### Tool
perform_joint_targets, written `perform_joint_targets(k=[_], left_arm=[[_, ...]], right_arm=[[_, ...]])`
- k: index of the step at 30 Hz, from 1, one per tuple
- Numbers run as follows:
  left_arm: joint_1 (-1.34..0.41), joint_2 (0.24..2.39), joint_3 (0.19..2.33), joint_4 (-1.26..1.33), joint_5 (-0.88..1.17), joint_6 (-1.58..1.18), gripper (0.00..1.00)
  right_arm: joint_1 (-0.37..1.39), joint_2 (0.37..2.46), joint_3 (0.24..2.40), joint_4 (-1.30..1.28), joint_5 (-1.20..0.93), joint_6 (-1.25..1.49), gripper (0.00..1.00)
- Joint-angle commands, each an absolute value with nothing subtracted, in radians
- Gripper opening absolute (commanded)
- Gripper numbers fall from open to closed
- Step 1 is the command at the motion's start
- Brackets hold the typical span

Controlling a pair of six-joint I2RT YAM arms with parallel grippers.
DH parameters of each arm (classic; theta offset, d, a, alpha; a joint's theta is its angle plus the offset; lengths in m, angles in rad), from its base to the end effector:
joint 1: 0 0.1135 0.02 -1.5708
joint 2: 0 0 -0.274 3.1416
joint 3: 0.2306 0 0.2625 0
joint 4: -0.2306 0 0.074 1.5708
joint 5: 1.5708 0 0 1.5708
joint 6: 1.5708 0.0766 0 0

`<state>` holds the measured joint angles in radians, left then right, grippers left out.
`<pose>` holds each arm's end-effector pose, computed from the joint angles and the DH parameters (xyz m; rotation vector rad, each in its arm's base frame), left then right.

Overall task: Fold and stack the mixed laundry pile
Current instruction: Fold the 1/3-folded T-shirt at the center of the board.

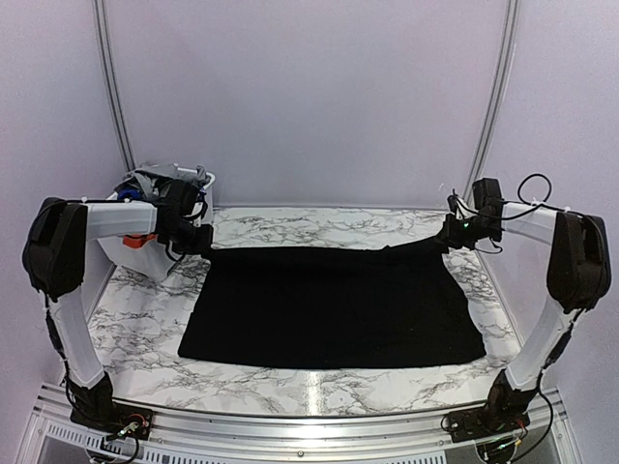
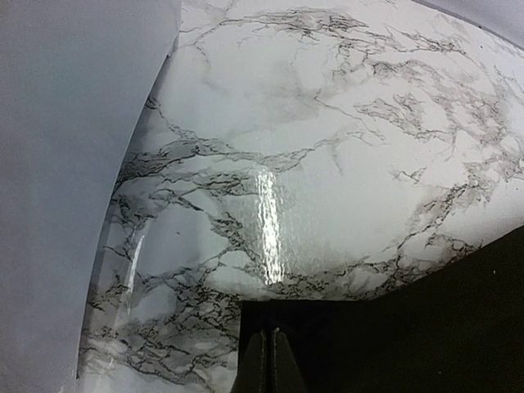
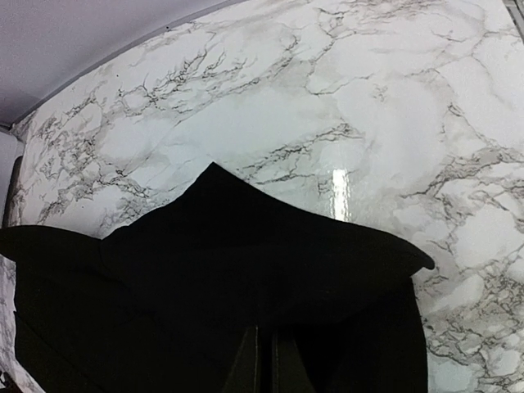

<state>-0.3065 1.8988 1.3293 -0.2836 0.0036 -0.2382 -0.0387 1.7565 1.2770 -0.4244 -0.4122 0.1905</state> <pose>0.4336 -0.1375 0.1722 0.0850 2.4381 -0.2504 0.4151 0.0146 0.2048 0.1039 2.4535 0.5749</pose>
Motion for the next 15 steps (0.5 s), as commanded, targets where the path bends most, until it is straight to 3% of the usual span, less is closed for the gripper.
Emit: perform_joint_targets(k=[1,5,15], left_arm=[[-0.302,1.814,1.27,-0.26,-0.018,-0.241,0.0],[-0.301,1.815,1.261,-0.215,-0.012,-0.269,0.0],[-0.302,2.076,1.557,-0.171,-0.055,-0.323,0.0]], right_arm=[[-0.055,1.648,1.223,-0.421,-0.394,0.215,0.0],[-0.075,1.628,1.196,-0.354,-0.375,0.246,0.0],[-0.089,1.924,1.507,-0.312,-0.355,0.239,0.0]])
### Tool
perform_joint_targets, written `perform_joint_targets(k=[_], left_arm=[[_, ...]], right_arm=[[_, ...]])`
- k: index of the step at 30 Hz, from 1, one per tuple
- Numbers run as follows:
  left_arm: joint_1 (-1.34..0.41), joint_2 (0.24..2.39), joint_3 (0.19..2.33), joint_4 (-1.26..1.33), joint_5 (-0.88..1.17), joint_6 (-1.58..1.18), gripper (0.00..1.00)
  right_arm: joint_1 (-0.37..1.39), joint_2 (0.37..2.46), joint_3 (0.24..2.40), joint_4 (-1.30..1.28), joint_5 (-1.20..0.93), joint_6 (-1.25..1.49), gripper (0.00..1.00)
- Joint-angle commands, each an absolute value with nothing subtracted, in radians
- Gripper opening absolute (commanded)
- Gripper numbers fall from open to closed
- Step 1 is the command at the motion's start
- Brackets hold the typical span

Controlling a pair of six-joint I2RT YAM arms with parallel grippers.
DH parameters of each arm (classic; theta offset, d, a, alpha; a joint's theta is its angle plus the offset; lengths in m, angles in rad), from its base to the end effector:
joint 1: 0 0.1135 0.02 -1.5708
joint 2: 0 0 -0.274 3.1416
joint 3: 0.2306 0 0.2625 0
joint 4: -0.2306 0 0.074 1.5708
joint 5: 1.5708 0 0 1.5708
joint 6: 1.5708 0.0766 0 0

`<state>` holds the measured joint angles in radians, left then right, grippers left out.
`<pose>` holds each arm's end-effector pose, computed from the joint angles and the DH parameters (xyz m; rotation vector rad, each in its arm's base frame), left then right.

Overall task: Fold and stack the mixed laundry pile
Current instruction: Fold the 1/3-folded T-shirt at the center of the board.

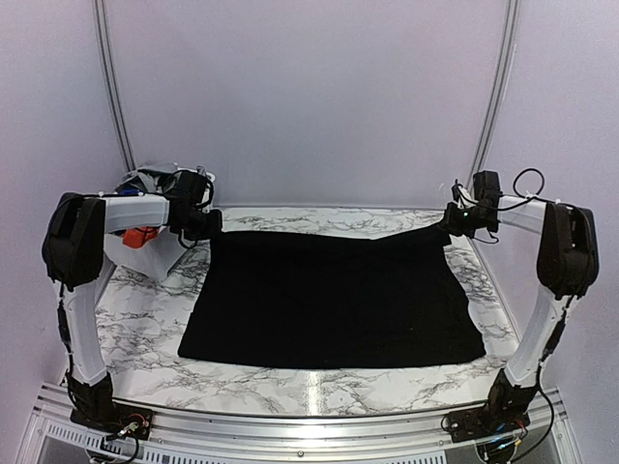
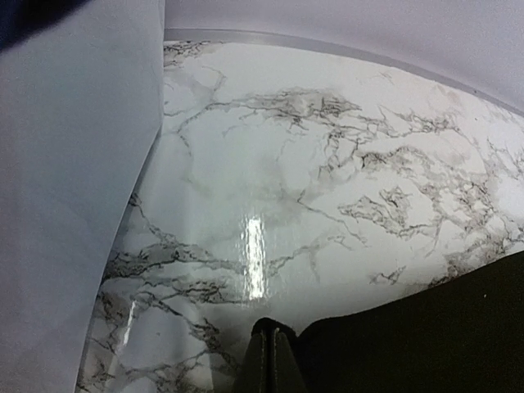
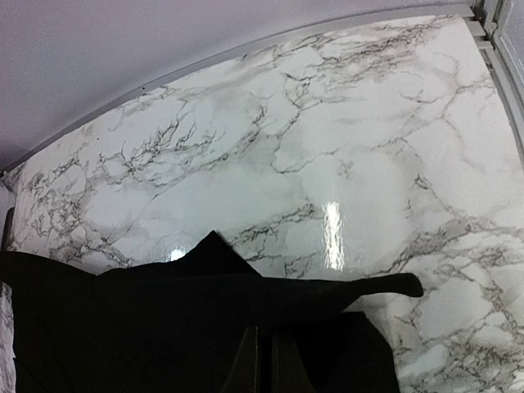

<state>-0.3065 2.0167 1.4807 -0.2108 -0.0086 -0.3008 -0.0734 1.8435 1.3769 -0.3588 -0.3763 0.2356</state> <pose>0.4760 -0.1499 0.1795 0.0023 2.3362 -0.2957 0.4484 -0.0047 0.2093 0.1911 2.3775 0.5267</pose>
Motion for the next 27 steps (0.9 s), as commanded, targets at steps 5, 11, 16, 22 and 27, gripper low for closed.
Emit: perform_joint_targets(k=[5,11,16,22,27], left_arm=[[-0.302,2.095,1.586,-0.108,-0.047,-0.29,0.0],[-0.303,2.001,1.442,-0.031,0.044,-0.212,0.0],[-0.304,1.839,1.207,0.121,0.078,-0.15,0.0],[-0.305,1.706,0.99,0.181,0.129,-0.101,0.0],[-0.314,1.67,0.901,0.134,0.114,-0.123,0.0]], right_arm=[[-0.089,1.962,1.594,-0.341,-0.373,0.226,0.0],[-0.089,1.85,1.482,-0.367,-0.387,0.192,0.0],[-0.089,1.719,1.324,-0.383,-0.411,0.208,0.0],[-0.089,1.558,1.12,-0.382,-0.394,0.257,0.0],[-0.089,1.492,0.951,-0.371,-0.396,0.301,0.0]])
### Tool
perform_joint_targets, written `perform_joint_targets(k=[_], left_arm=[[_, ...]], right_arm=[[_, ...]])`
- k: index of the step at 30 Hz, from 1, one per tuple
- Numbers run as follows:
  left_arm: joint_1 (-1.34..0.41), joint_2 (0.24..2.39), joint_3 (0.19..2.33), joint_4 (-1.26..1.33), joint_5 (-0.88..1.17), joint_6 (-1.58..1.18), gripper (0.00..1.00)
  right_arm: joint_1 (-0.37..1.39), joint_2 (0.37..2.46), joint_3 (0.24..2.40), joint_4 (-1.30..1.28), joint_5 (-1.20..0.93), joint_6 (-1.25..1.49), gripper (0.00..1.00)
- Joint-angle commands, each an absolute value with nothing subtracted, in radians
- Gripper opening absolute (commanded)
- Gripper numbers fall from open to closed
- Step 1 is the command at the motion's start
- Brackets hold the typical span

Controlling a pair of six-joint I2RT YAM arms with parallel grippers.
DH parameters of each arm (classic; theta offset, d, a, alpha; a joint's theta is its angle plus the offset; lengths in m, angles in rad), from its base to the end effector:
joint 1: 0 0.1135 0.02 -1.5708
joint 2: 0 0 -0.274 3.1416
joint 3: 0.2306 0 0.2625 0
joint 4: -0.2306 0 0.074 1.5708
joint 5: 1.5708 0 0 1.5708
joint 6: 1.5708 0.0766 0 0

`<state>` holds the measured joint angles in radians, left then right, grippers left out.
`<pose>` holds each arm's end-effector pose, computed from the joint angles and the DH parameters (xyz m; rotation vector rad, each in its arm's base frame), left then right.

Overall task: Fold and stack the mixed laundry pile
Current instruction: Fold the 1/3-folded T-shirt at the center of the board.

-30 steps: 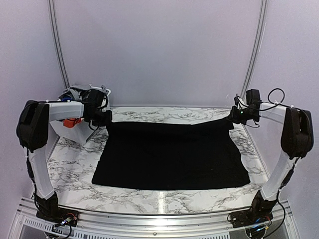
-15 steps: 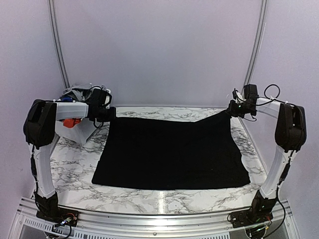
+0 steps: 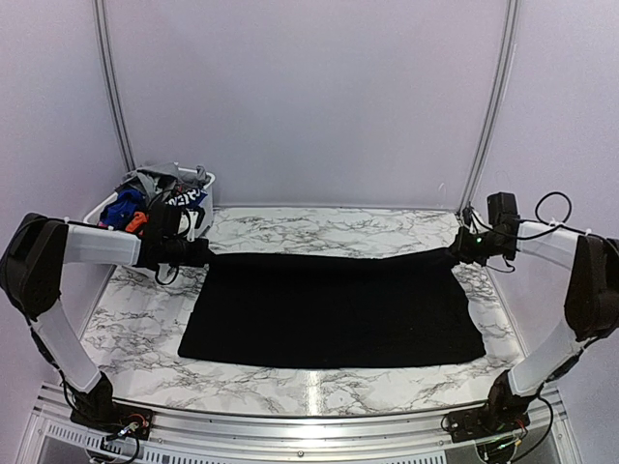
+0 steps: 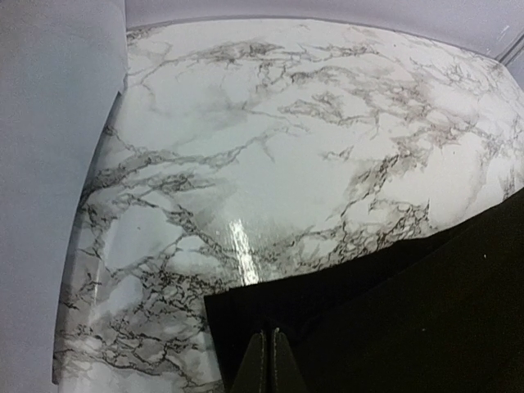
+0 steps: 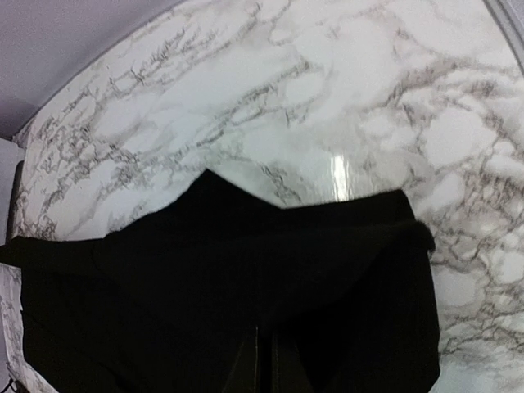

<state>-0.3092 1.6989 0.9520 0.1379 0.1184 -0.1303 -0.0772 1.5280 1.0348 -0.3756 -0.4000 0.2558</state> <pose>0.3843 -0.1323 0.1698 0.2642 2.1841 -0.3773 0.3564 0.0023 0.2087 0.2240 2.4164 0.5676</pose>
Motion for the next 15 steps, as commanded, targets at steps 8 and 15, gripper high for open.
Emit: perform_joint_targets(k=[8,15], left_arm=[[-0.318,1.684,0.892,0.01,0.074,-0.16,0.0],[-0.319,1.672,0.977,-0.066,0.088,-0.162,0.0]], right_arm=[[-0.089,1.492,0.862,-0.399,-0.364,0.305,0.0],[-0.089,1.514,0.98,-0.461,-0.364,0.287,0.0]])
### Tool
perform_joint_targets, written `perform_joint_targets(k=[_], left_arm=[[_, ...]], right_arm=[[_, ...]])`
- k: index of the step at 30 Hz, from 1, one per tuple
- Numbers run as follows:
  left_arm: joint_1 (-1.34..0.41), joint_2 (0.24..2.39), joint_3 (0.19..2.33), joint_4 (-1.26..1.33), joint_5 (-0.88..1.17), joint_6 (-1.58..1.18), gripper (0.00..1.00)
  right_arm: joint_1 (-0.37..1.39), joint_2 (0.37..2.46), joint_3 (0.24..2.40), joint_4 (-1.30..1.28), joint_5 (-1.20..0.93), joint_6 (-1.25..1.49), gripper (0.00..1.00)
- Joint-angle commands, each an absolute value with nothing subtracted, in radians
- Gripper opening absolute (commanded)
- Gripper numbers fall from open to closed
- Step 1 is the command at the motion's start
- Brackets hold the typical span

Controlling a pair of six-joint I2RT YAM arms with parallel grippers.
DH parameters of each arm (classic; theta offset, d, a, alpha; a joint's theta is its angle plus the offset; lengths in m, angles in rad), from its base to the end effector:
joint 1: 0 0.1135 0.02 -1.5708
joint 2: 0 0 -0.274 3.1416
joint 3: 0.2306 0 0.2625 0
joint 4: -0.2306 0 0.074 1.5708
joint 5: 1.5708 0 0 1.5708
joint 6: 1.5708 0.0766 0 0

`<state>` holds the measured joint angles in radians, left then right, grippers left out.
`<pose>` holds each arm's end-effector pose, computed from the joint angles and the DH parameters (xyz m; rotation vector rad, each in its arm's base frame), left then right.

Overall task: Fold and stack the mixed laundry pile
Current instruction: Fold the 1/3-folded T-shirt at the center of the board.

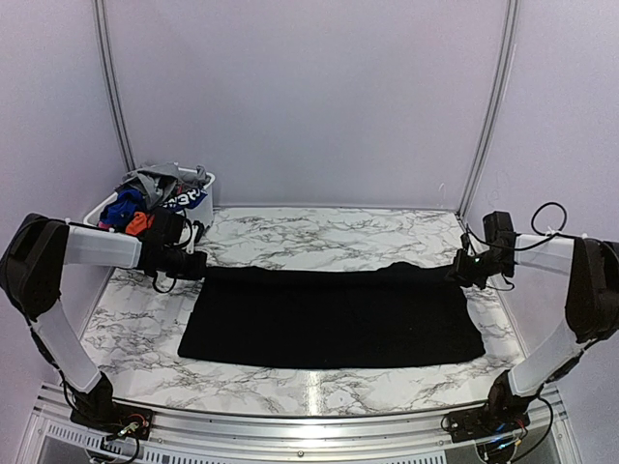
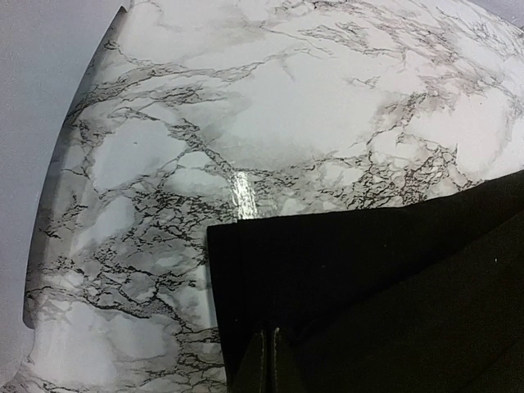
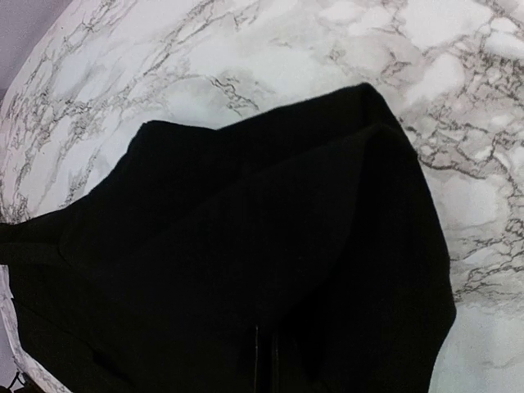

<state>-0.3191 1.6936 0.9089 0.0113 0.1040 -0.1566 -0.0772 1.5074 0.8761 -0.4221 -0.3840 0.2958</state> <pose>0.3624 -0.1281 0.1424 0.2438 2.3543 -0.3546 0.3174 0.0042 0.1585 0.3522 2.5911 0.5800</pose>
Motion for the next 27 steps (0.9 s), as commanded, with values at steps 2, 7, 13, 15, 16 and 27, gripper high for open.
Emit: perform_joint_targets(k=[2,7,13,15,16,27], left_arm=[[-0.319,1.671,0.997,-0.095,0.09,-0.155,0.0],[-0.319,1.687,0.971,-0.132,0.088,-0.142,0.0],[-0.319,1.641,0.921,-0.172,0.086,-0.14,0.44],[-0.319,1.596,0.916,-0.17,0.101,-0.145,0.56],[-0.318,1.577,0.918,-0.167,0.11,-0.146,0.59],[-0.324,1.757,1.161,-0.256,0.187,-0.156,0.63]], right_arm=[[-0.089,1.516,0.999,-0.496,-0.351,0.277,0.0],[-0.087,1.503,0.9,-0.498,-0.382,0.302,0.0],[-0.088,1.49,0.851,-0.568,-0.371,0.318,0.07],[-0.089,1.469,0.881,-0.589,-0.343,0.315,0.25],[-0.089,1.46,0.901,-0.592,-0.332,0.311,0.31],[-0.089,1.627,1.118,-0.579,-0.301,0.244,0.52]])
